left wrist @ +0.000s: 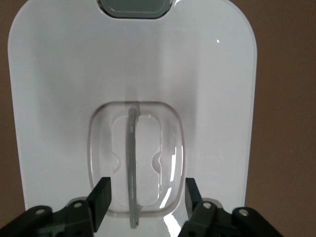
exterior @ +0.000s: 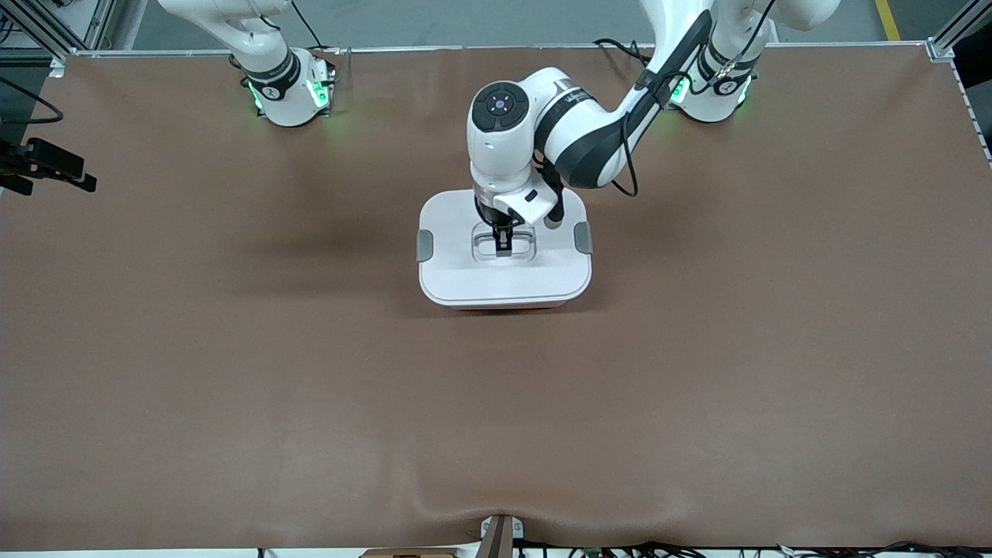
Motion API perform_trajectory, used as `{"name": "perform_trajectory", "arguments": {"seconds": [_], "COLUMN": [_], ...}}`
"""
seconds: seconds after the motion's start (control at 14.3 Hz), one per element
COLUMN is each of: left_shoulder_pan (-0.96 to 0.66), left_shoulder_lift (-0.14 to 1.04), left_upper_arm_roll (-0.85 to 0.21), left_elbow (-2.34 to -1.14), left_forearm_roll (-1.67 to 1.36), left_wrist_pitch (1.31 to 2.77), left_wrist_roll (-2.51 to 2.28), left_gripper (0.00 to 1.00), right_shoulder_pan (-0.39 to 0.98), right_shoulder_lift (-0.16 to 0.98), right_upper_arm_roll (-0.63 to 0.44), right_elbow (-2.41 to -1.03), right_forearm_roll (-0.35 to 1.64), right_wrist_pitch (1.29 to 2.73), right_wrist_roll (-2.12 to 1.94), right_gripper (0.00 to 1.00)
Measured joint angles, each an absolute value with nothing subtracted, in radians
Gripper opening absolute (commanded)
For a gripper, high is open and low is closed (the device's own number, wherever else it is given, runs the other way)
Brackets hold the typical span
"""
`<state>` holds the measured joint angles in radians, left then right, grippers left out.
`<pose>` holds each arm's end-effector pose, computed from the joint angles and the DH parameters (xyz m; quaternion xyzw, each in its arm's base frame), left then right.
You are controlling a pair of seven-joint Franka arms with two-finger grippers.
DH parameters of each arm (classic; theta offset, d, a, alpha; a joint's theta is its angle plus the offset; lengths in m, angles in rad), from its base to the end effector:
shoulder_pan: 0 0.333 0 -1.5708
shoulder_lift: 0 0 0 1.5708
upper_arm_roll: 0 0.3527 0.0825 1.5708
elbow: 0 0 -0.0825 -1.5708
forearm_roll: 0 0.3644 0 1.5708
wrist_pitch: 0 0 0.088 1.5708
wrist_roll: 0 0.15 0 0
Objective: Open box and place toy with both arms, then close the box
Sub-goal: 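Lower the lid onto the box and press it down with the left gripper, then release the lid handle and raise the left gripper away from the box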
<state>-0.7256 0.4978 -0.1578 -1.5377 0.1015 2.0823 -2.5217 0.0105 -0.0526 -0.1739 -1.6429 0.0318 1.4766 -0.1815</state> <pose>0.4624 -0.5238 0.3715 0.6922 0.7212 0.0040 0.0275 0.4942 -0.0788 0.6056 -0.9981 -0.0100 0.0529 0.0299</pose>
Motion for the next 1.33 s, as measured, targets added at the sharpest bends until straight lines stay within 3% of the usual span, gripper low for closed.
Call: {"name": "perform_trajectory", "arguments": {"seconds": [1.33], "left_shoulder_pan": [-0.487], "left_shoulder_lift": [0.378], "left_upper_arm_roll": [-0.137], "left_elbow": [-1.450], "left_forearm_roll": [0.102], "left_wrist_pitch": [1.934], "left_wrist_roll": [-1.906], "left_gripper": [1.00], "right_shoulder_pan": [0.009], "right_shoulder_lift": [-0.053], "right_upper_arm_roll": [-0.174], "right_elbow": [-1.643], "right_forearm_roll": [0.032], "right_wrist_pitch": [1.477], "right_wrist_roll": [-0.186], "right_gripper": [1.00]}}
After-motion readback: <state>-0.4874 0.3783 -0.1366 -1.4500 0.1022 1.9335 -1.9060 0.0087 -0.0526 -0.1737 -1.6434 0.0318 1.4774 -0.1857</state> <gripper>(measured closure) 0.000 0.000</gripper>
